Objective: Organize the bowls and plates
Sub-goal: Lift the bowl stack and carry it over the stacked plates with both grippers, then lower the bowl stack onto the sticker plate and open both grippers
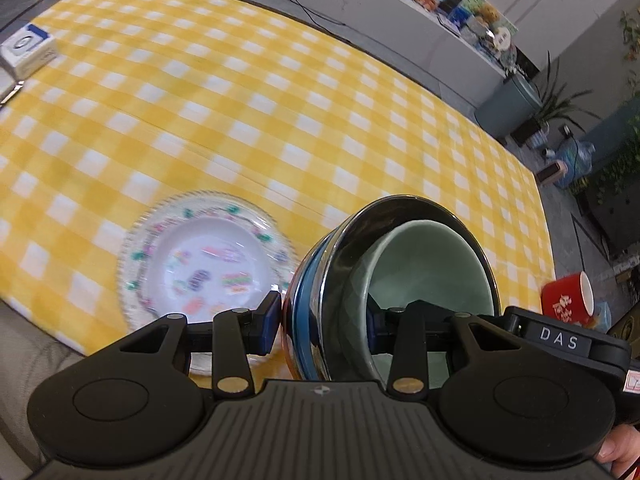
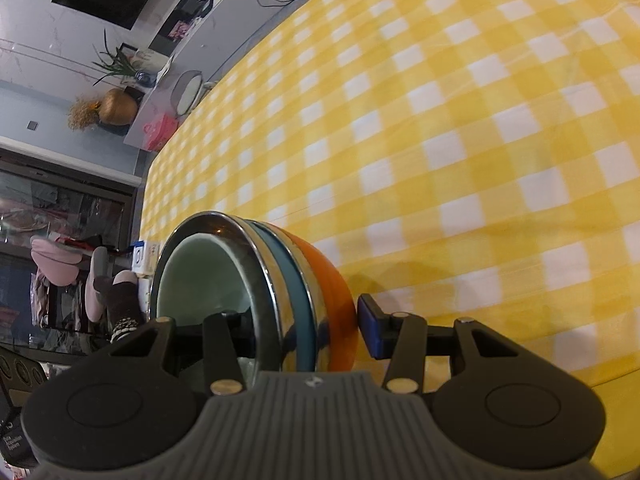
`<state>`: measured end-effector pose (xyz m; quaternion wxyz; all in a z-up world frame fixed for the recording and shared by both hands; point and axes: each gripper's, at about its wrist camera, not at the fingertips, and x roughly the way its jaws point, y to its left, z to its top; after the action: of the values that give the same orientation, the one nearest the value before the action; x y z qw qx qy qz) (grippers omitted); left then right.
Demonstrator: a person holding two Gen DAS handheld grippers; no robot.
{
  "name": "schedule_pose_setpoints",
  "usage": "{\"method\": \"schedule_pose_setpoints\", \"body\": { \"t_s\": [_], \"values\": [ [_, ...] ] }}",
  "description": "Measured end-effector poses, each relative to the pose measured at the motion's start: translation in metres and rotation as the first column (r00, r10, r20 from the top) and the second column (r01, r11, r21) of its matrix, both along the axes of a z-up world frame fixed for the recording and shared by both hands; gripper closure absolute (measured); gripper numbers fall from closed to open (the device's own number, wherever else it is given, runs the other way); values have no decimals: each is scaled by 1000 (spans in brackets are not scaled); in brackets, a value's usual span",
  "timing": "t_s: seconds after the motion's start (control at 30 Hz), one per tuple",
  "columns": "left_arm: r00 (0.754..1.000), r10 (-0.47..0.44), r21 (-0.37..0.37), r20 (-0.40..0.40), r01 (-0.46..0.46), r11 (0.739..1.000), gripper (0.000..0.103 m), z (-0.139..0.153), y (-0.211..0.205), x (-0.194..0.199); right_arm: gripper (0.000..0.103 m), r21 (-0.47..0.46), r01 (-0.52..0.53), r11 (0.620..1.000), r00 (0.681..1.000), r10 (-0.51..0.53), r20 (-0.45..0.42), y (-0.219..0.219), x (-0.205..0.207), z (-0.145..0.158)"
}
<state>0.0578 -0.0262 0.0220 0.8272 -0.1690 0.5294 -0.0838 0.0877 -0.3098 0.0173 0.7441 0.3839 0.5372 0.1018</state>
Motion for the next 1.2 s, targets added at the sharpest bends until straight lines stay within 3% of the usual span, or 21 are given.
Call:
{"method": "schedule_pose_setpoints", "body": {
  "t_s": [0.27,0.57,0.87,1.2],
  "values": [
    [996,90,-31,26,-89,996,58,3,52,1,56,-4,-43,999,999,43,13,56,16,8],
    [986,162,-88,-21,-164,983,58,-15,93,8,57,-58,-93,994,996,93,-1,104,35,4],
    [984,169,-123,-57,-174,977,58,-38,105,13,57,-95,-95,991,995,93,-33,116,44,-13],
    [986,164,-105,-21,-165,981,58,-37,100,14,56,-84,-86,993,996,83,-31,109,40,-21]
  ]
}}
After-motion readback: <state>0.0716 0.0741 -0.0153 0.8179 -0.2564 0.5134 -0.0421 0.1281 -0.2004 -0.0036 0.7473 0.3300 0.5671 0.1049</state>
